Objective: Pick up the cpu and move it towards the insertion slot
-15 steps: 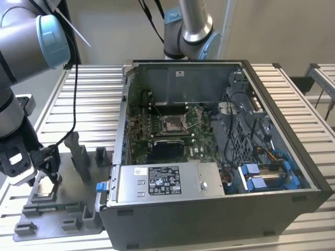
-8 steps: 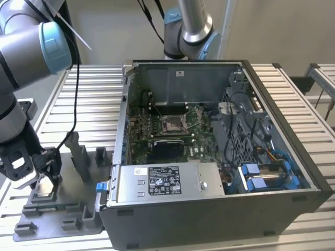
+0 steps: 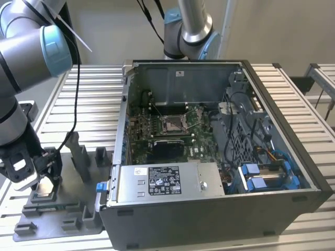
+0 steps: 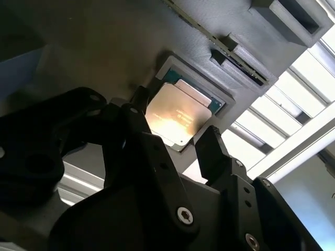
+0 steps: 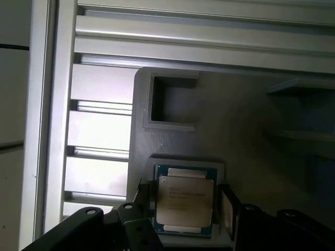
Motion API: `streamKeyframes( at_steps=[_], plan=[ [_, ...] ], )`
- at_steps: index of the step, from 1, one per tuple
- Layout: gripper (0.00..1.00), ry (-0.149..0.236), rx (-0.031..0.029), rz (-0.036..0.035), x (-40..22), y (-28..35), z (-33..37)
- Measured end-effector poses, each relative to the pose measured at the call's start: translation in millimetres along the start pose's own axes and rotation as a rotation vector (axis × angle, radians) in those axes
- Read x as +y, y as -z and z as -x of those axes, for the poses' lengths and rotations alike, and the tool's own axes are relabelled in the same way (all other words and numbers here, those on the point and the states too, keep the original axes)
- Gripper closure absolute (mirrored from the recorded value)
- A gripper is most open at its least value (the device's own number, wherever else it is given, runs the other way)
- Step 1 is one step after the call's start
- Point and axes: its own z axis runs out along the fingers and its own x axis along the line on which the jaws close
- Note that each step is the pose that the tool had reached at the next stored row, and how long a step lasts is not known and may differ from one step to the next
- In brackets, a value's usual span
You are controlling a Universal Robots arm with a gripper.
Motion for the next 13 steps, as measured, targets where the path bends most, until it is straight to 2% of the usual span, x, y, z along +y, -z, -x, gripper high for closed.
streamKeyframes(
  at_steps=[5,6,13],
  plan=[
    [0.0,0.0,-0.0001,0.0001,0.0,-0.2,0.0],
    [1.0,0.0,-0.0001,0.0,0.0,-0.2,0.0],
    [1.0,0.0,-0.0002,0.0001,0.0,-0.2,0.0]
  ],
)
